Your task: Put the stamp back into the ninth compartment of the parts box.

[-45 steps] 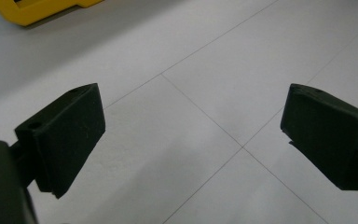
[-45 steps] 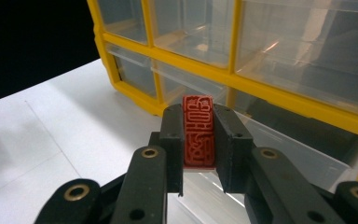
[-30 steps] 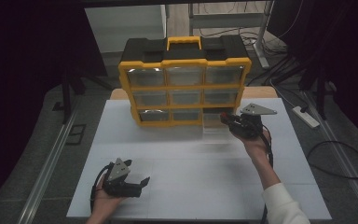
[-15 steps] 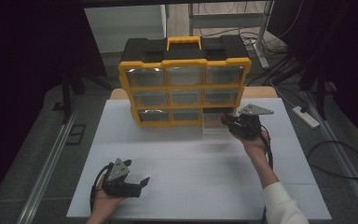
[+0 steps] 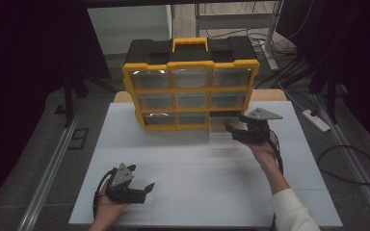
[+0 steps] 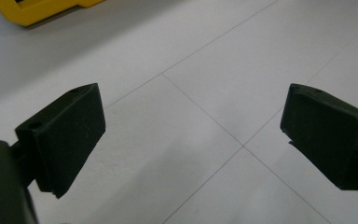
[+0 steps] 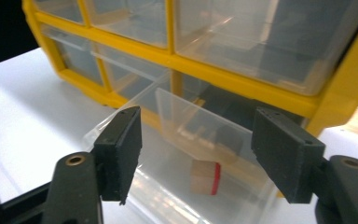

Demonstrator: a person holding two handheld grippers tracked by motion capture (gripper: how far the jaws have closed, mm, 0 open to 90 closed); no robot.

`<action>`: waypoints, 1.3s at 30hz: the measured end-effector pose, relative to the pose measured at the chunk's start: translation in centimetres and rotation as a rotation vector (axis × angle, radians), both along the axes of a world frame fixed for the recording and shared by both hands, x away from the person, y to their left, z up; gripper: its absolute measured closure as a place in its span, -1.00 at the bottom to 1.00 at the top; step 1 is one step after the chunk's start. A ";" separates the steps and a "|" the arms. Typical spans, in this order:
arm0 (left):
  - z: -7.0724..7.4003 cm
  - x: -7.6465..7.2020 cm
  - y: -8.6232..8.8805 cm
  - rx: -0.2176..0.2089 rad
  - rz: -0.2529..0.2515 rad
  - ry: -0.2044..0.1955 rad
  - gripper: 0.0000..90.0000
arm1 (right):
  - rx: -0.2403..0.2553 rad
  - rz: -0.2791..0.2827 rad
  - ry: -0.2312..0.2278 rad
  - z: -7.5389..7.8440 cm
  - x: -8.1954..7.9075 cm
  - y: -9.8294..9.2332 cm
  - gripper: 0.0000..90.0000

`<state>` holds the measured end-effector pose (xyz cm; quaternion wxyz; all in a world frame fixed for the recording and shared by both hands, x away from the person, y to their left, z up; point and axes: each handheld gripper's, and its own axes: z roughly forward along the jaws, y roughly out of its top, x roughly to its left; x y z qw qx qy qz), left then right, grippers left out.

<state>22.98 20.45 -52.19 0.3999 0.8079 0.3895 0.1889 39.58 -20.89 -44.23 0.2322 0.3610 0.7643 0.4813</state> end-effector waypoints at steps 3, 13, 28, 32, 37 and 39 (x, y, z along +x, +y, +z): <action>0.0 0.0 0.0 -0.001 0.000 -0.001 -0.85 | 0.005 0.021 0.016 0.0 0.0 0.0 -0.29; 0.0 0.2 -0.1 -0.005 0.000 0.003 -0.85 | 0.036 0.039 0.027 0.4 -0.5 -0.5 -0.36; 0.2 -0.1 0.0 -0.015 0.005 -0.002 -0.85 | 0.016 0.127 -0.003 0.7 -2.0 -0.1 -0.38; 0.2 -0.1 -0.1 -0.015 -0.002 -0.005 -0.85 | 0.003 0.135 -0.011 0.8 -2.7 0.0 -0.38; 0.2 -0.1 0.0 -0.021 -0.015 -0.006 -0.85 | -0.015 0.126 -0.028 0.9 -4.7 -0.3 -0.38; 0.2 -0.1 0.0 -0.022 -0.017 -0.006 -0.85 | -0.022 0.126 -0.032 0.8 -5.1 -0.4 -0.39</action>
